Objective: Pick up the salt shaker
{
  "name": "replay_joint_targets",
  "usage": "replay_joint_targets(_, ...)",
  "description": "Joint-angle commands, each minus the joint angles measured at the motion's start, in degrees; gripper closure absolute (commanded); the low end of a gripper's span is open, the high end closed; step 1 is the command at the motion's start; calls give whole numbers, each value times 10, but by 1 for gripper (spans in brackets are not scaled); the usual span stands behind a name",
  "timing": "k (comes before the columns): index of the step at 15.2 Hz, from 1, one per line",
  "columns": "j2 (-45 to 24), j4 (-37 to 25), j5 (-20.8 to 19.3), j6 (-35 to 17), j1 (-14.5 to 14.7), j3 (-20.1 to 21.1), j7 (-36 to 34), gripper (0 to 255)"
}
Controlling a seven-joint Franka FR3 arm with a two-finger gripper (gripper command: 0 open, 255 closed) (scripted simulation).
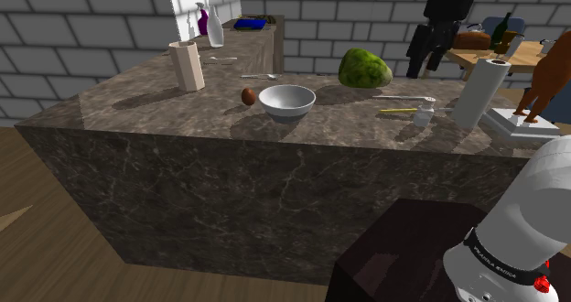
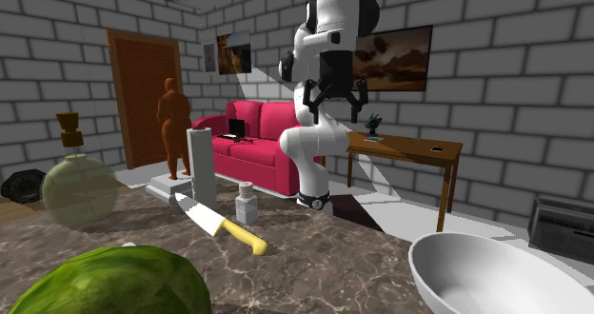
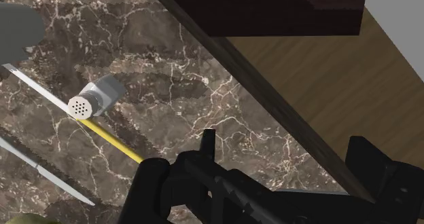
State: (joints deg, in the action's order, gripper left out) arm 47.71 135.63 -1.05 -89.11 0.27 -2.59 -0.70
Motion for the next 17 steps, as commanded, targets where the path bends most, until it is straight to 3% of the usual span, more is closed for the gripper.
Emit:
replay_joint_targets(1,0,0,0,0,0,0,0,0)
replay_joint_targets(9,-24,43,-72,-67,-33,-100,104,0)
replay_joint_targets(17,-99,42,-130,-149,-59,-205,206,0)
